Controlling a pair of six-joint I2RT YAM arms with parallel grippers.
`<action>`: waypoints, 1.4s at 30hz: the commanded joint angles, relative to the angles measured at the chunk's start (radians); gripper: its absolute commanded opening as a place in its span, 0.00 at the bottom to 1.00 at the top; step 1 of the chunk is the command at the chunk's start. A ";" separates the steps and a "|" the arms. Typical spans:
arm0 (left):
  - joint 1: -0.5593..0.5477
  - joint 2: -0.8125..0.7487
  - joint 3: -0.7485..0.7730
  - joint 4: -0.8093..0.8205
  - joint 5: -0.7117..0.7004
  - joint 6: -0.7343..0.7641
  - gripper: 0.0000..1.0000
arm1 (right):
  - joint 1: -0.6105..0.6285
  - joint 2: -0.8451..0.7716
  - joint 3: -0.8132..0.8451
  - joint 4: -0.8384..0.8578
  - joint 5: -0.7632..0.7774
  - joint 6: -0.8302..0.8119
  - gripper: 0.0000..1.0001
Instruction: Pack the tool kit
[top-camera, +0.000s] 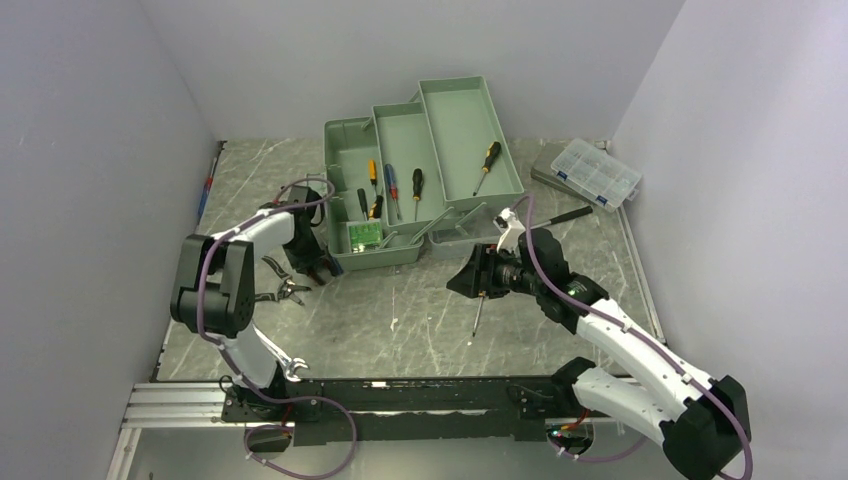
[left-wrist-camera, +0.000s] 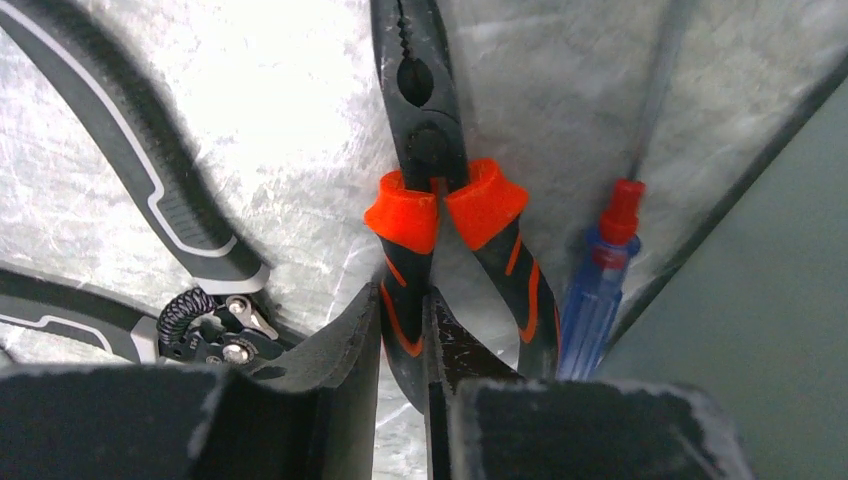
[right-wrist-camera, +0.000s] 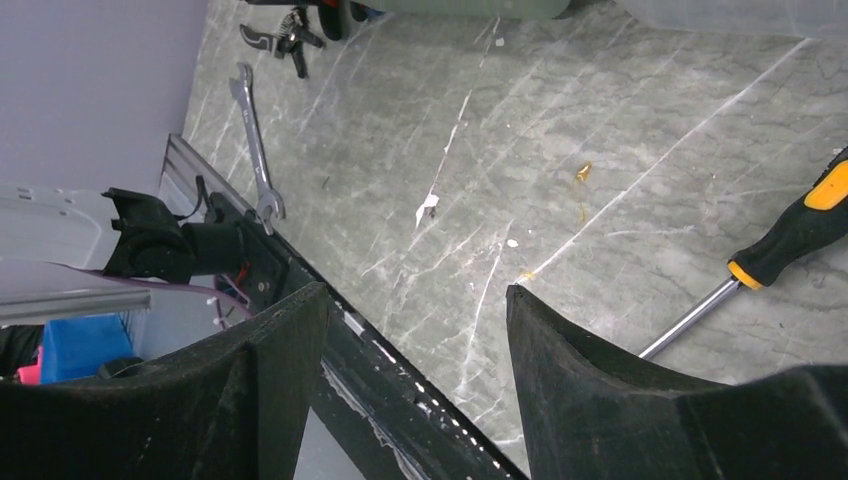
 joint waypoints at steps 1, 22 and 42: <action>-0.025 -0.034 -0.091 -0.060 0.086 0.029 0.00 | 0.003 -0.027 0.027 0.048 0.008 0.016 0.68; -0.224 -0.496 -0.477 0.177 0.404 -0.041 0.00 | 0.177 0.223 -0.046 0.312 -0.008 0.211 0.66; -0.458 -0.524 -0.580 0.400 0.466 -0.161 0.00 | 0.351 0.523 -0.153 0.718 0.019 0.428 0.66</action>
